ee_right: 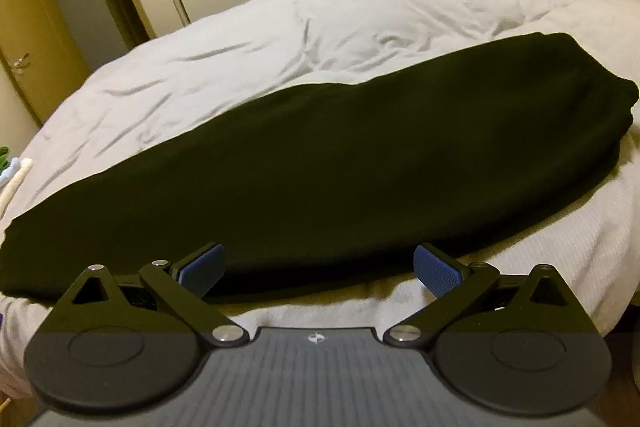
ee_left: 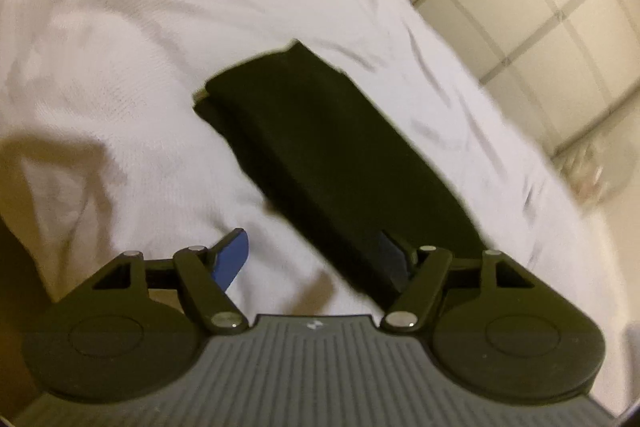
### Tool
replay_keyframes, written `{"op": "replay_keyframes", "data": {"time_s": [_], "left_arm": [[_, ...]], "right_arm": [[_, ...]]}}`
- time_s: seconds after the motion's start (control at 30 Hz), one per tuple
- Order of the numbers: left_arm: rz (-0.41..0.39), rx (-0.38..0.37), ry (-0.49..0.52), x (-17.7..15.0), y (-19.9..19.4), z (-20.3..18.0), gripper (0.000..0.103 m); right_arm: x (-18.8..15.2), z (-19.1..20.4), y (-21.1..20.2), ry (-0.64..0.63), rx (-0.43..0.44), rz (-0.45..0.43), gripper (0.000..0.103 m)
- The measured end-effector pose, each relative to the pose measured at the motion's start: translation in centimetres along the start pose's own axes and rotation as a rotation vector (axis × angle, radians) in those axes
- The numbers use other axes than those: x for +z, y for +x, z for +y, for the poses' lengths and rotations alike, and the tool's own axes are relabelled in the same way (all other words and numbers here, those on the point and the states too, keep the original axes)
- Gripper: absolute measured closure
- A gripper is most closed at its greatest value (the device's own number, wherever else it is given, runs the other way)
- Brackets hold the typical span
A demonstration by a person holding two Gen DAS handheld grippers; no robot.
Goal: Fold clothes
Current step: 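Grasp one end of the trousers strip with the left gripper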
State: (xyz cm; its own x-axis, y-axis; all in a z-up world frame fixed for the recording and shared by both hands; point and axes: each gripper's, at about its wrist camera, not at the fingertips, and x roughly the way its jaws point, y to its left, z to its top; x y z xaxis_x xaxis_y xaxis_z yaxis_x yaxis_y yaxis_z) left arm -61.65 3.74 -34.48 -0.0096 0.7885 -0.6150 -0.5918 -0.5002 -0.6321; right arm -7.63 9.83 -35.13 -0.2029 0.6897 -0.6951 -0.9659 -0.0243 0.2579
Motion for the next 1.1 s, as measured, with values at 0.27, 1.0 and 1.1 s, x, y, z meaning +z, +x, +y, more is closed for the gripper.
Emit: {"op": "replay_keyframes", "data": {"time_s": [0.27,1.0,1.1], "left_arm": [[-0.055,-0.127,-0.278,1.2,2.5,4.4,0.043],[-0.071,-0.289,0.905,-12.8,2.6,-22.8,0.093],[0.064,-0.279,1.062,-18.9,5.3,-24.8,0.081]], "right_arm": [[0.5,-0.5,2.1,-0.001,-0.036,0.018,0.0],[0.9,-5.5,1.3,0.102,-0.023,-0.039,0.0],[0.8,-6.9,0.6,0.13,-0.022,-0.053,0.0]]}}
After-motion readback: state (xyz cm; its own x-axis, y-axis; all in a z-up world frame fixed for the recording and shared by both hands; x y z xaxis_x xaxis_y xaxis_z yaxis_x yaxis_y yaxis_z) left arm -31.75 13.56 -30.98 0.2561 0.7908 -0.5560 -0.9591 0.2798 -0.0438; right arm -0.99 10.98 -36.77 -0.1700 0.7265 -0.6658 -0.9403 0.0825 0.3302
